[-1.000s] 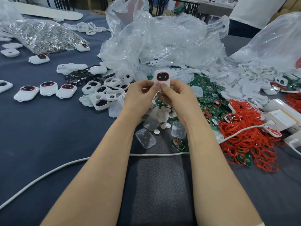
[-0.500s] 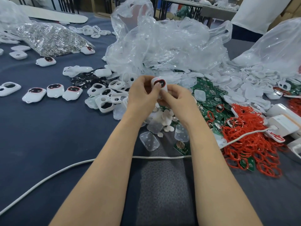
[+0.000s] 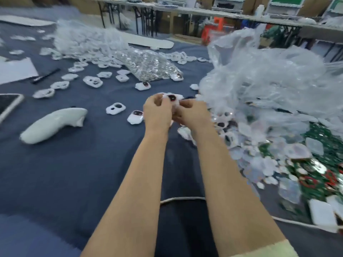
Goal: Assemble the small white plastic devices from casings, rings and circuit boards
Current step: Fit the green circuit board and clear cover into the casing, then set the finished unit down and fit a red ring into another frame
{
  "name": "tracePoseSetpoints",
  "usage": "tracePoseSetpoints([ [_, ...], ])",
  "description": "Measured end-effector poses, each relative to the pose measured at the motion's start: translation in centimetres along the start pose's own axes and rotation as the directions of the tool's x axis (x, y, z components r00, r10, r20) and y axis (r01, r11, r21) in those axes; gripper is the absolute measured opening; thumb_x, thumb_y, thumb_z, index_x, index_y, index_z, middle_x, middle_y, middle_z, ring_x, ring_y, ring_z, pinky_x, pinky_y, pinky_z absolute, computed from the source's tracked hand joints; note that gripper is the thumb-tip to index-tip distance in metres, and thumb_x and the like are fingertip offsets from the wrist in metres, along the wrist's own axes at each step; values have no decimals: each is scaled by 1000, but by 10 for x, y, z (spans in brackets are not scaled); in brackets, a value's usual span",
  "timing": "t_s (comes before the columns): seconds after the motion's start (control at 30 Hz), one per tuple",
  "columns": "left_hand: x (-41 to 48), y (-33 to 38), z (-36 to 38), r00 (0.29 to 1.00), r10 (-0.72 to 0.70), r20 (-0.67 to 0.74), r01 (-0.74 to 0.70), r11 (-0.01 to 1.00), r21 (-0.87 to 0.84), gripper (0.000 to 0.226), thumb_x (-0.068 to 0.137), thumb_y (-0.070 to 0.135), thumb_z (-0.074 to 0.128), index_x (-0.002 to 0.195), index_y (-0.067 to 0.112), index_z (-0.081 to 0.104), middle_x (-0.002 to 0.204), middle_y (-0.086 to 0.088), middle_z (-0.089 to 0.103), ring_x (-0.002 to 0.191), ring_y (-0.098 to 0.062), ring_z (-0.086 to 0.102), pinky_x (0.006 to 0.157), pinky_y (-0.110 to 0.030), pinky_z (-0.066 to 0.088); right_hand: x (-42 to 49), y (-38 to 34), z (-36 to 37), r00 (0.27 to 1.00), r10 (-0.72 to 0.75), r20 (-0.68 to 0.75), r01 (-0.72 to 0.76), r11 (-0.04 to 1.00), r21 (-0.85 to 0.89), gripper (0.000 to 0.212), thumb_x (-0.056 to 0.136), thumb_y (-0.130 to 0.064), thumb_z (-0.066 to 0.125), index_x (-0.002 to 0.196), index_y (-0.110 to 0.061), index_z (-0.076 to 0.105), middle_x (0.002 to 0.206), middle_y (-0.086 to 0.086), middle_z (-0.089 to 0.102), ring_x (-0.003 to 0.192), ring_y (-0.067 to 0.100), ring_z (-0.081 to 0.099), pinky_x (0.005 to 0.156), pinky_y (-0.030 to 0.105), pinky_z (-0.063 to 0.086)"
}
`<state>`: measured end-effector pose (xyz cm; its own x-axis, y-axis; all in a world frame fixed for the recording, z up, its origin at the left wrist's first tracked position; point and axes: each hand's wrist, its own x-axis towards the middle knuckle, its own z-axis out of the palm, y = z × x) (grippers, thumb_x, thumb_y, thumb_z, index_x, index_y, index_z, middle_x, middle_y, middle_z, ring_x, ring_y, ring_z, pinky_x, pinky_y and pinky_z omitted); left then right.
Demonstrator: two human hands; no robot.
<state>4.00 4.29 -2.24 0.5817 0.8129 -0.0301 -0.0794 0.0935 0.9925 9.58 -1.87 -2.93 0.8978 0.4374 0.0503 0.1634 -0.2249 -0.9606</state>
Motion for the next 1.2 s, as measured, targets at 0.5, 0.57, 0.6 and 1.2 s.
tracePoseSetpoints([
  [0.5, 8, 5, -6, 982, 93, -164, -91, 996, 18, 19, 93, 11, 48, 108, 16, 57, 123, -6, 58, 111, -19, 56, 94, -28, 46, 0, -7, 10, 998, -14, -57, -1, 964, -266, 4, 85, -10, 57, 82, -9, 60, 90, 20, 69, 86, 36, 66, 84, 45, 53],
  [0.57, -7, 8, 17, 986, 149, -80, -149, 989, 0, 20, 94, 11, 48, 110, 14, 58, 113, 0, 61, 104, -11, 57, 84, -18, 43, -5, -5, -33, 990, -6, -138, -29, 967, -253, 12, 85, -9, 55, 74, -13, 56, 84, 19, 69, 75, 34, 65, 78, 42, 55],
  [0.6, -17, 9, 30, 986, 162, -27, -162, 987, -13, 19, 94, 10, 48, 110, 13, 59, 106, 3, 61, 98, -8, 57, 80, -14, 43, -9, -2, -56, 983, 4, -181, -52, 963, -265, 14, 85, -9, 54, 73, -15, 56, 84, 19, 69, 76, 33, 65, 79, 43, 55],
  [1.2, -78, -28, 115, 935, -218, 280, 329, 829, -453, 21, 97, 0, 40, 86, 10, 55, 71, -4, 62, 49, -5, 58, 50, -18, 48, -72, 67, -200, 872, -66, -486, -273, 757, -593, 27, 88, -14, 52, 111, -14, 66, 121, 10, 60, 106, 26, 58, 83, 30, 44],
])
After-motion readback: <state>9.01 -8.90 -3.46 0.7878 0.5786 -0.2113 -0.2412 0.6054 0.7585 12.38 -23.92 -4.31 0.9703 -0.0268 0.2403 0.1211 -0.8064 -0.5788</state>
